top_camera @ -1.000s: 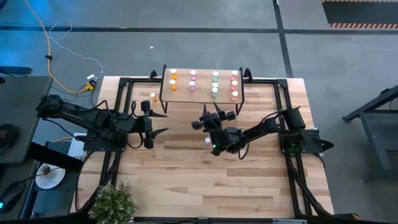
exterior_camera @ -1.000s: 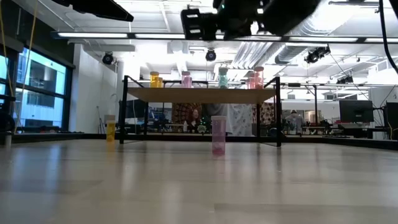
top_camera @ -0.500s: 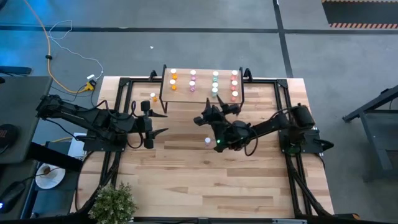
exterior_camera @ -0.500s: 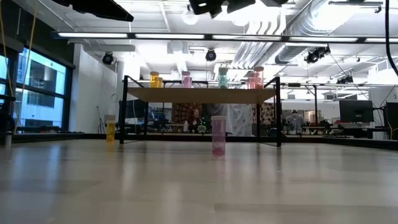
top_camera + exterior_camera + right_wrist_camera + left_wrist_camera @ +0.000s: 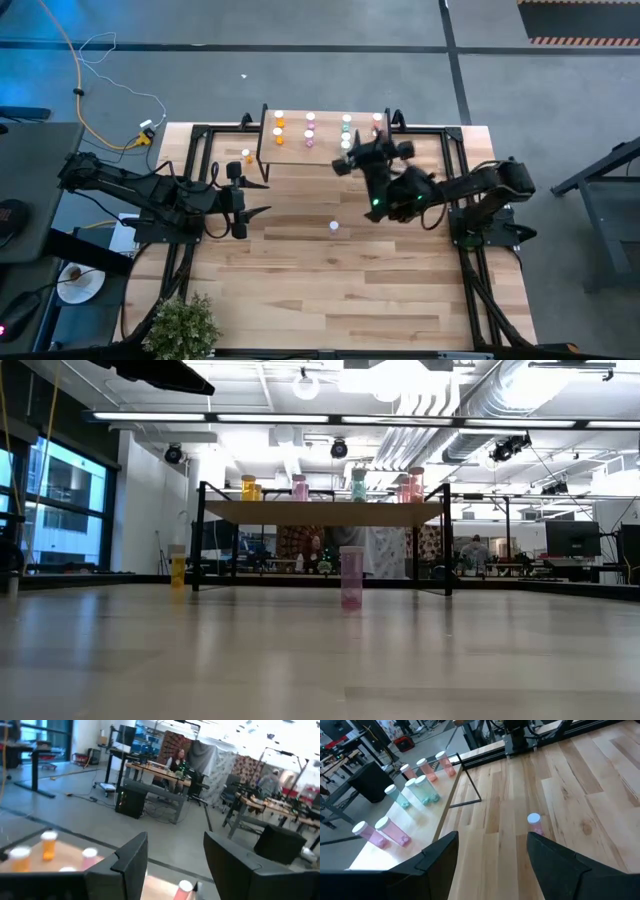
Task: Pick and place medicine bottles onto shelf by color
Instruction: Adjust the green pill bottles on the shelf
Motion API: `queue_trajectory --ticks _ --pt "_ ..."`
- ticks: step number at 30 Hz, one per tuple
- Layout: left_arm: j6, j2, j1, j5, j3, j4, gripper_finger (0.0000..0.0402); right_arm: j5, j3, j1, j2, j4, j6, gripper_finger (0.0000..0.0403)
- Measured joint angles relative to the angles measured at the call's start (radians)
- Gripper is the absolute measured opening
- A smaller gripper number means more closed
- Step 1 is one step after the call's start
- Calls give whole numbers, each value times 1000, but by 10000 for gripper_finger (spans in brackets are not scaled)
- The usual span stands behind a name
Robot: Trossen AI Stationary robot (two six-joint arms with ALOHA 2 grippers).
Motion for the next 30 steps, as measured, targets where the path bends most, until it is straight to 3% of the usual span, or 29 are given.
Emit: queue_trajectory --ticks 12,23,30 --pt "-2 0 0 3 0 0 225 -2 21 -88 -120 -165 40 185" --pt "1 0 0 -1 0 0 225 -175 42 -147 -121 -459 -64 185" --pt "26 0 0 0 0 2 225 -145 59 -214 -138 -477 -82 185"
